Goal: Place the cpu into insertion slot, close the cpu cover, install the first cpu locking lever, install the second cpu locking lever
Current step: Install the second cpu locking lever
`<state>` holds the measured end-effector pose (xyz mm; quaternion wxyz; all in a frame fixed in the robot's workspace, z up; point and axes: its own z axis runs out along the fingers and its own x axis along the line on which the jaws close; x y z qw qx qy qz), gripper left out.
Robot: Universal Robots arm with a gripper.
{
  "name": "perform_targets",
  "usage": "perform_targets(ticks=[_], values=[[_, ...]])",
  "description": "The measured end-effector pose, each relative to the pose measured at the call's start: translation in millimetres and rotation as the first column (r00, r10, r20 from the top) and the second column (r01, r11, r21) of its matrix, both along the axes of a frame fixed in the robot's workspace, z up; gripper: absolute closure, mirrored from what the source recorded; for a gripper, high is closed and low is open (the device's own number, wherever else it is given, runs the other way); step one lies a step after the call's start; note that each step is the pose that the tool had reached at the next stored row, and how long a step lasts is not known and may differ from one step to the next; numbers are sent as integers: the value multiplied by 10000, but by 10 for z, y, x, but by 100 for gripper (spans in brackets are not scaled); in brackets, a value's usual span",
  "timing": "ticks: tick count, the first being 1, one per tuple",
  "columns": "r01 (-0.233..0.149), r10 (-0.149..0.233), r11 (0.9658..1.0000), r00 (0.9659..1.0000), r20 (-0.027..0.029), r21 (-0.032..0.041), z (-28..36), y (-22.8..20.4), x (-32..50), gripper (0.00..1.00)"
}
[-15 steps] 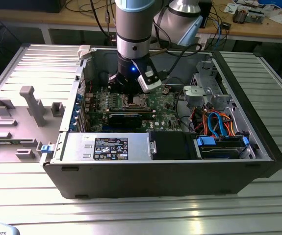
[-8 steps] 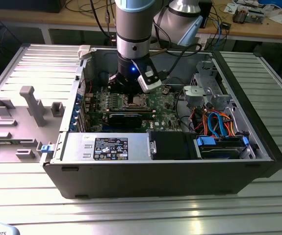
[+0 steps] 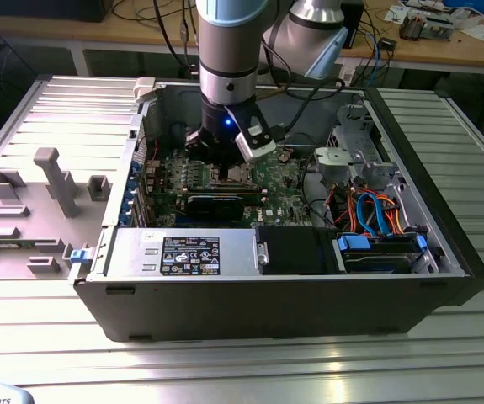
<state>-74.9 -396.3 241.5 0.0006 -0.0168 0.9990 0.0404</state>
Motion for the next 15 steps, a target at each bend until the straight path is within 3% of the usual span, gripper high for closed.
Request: perform_targets(ticks=[4,6,10,15], values=[[1,-1,10000,10000,-77,2,-83,0,-75,89],[-29,29,10000,10000,-81,63,-115,-6,-117,89],[-91,92,9999,9999,-101,96,-189,-10,-156,89],[-161,163,9998,9998,-101,130,-226,-25,-202,89]])
